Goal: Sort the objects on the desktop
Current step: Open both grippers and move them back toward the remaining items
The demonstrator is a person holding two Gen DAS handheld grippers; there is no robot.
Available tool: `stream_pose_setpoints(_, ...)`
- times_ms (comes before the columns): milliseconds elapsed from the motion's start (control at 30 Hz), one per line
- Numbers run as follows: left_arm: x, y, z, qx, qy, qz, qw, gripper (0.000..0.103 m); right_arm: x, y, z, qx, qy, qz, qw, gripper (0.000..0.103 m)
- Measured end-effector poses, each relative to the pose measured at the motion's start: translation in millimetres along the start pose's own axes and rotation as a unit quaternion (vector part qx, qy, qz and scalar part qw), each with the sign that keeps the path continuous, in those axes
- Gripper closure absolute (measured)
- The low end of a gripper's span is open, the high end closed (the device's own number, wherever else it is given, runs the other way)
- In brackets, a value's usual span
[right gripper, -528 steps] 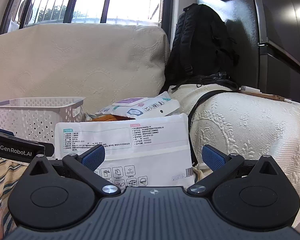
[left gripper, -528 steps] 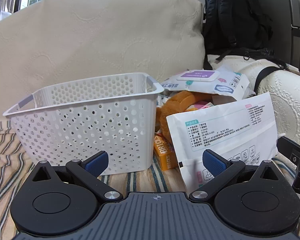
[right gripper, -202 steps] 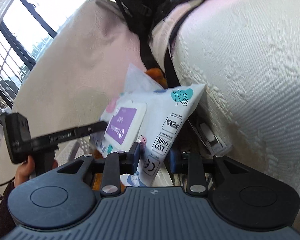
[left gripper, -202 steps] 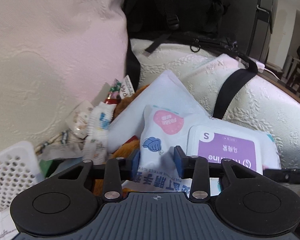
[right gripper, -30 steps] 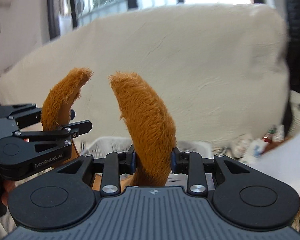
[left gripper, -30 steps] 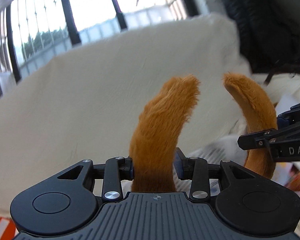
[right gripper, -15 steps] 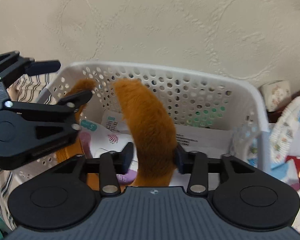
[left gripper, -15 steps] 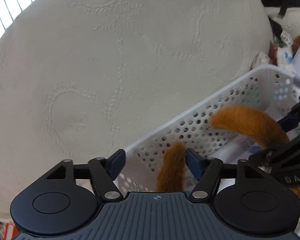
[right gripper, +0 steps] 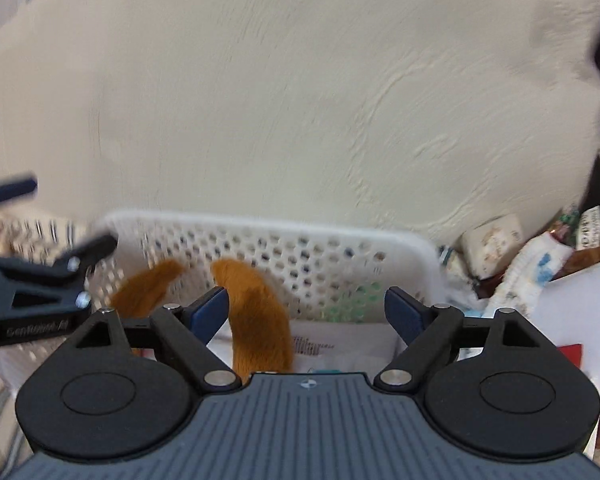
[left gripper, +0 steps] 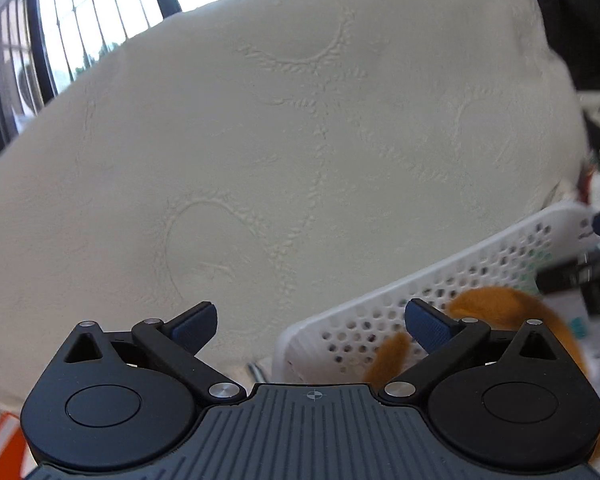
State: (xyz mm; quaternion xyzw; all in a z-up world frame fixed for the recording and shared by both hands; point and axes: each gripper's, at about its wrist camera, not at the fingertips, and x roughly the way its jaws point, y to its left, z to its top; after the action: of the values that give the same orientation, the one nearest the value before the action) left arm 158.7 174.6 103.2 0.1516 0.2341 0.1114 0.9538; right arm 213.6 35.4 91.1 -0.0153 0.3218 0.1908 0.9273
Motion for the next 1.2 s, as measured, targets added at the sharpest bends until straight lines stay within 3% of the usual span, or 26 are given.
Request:
stream_pose_setpoints(133,-28.2,18.5,6.1,-0.043,-0.020,-0.005,0.9989,0.000,-37.3,-20.5,4.3,0.027,-0.041,0.004,0.999,0.014)
stream_pose_setpoints(267,-73.5,20.3,8.3,-0.073,-0.067,-0.020,0.9948,0.000,-84.3,-49.7,-1.8,0.053,-0.075,0.012,0.996,0.012)
stream_pose_setpoints(367,-105.4,0.1,3.4,-0.079,-0.097,-0.048,0.9910,0.000,-110.5,-72.3,-23.8,0.054,-0.088,-0.006,0.995,0.012)
stream_pose_setpoints(500,-139.3,-54.0,-13.1,-0.069,-0.121,-0.080,0.9870,0.000,-128.7,-99.4,-69.9,0.039,-0.076,-0.052,0.995,0.012)
stream_pose_setpoints(700,-142.1,-155.5,-56.7,-0.039,-0.091,-0.144,0.9846,0.000,-151.0,-137.3,-144.8,0.029,-0.061,-0.107,0.992,0.012)
stream_pose_setpoints(900,-146.7,-218.4,-89.1,-0.011,-0.059,-0.167,0.9841,0.000,-157.5,-164.1,-196.1,0.025,-0.056,-0.134,0.989,0.012)
stream_pose_setpoints(1200,-120.3,-261.1,-113.9,-0.008,-0.008,-0.137,0.9905,0.000,-131.2,-171.7,-207.0,-0.030,-0.061,-0.111,0.992,0.012)
